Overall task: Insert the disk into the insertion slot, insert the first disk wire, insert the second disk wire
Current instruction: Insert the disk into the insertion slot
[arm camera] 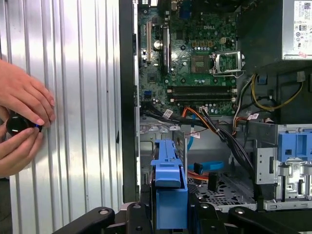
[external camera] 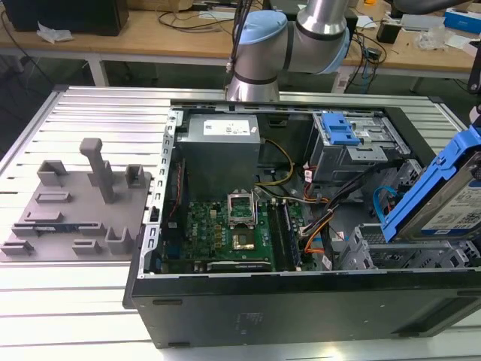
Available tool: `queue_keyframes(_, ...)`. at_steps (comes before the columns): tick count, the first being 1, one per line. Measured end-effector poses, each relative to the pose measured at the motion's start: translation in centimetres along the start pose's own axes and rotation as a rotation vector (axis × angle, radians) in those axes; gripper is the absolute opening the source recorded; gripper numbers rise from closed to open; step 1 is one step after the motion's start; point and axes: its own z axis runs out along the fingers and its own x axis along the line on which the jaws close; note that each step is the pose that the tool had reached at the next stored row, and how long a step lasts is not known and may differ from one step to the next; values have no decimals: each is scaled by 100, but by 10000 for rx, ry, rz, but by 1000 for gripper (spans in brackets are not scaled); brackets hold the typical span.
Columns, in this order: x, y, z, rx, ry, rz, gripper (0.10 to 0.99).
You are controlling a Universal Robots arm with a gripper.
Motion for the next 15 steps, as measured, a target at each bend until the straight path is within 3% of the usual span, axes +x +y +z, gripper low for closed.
queue_keyframes(9, -9, 0, 5, 0, -2, 0, 365)
queue_keyframes(15, -111, 7, 11, 0, 21, 0, 365)
